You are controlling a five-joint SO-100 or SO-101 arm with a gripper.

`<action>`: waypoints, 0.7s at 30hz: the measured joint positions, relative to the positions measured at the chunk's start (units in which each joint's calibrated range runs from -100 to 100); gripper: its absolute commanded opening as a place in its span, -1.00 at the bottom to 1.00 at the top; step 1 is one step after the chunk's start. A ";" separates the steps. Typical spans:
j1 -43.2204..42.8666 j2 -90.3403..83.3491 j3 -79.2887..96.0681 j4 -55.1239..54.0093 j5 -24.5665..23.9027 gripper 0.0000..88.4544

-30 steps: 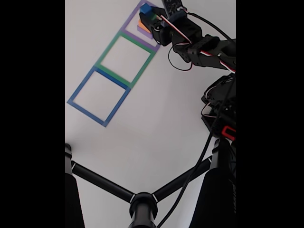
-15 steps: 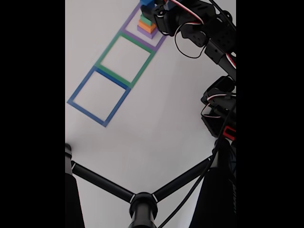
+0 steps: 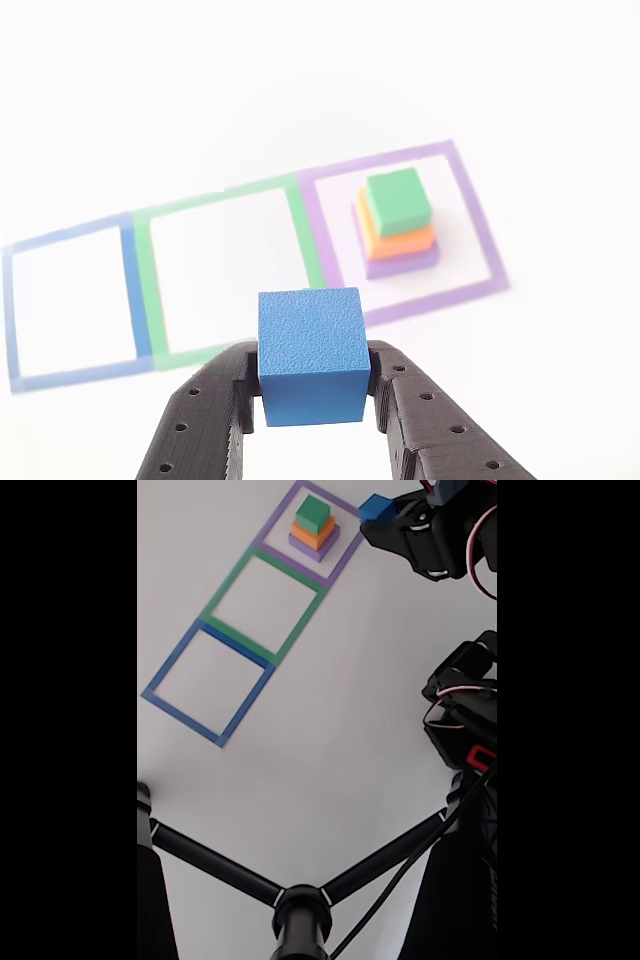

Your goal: Tower of hanoi

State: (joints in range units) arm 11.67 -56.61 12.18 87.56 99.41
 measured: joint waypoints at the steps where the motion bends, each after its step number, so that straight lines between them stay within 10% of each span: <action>1: -1.06 -0.08 -0.17 0.40 0.00 -0.90; 10: -9.82 3.21 7.48 -4.90 0.00 -0.89; 21: -14.98 9.29 41.51 -44.38 0.00 -0.91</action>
State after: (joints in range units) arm -3.32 -47.32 53.70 43.18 99.41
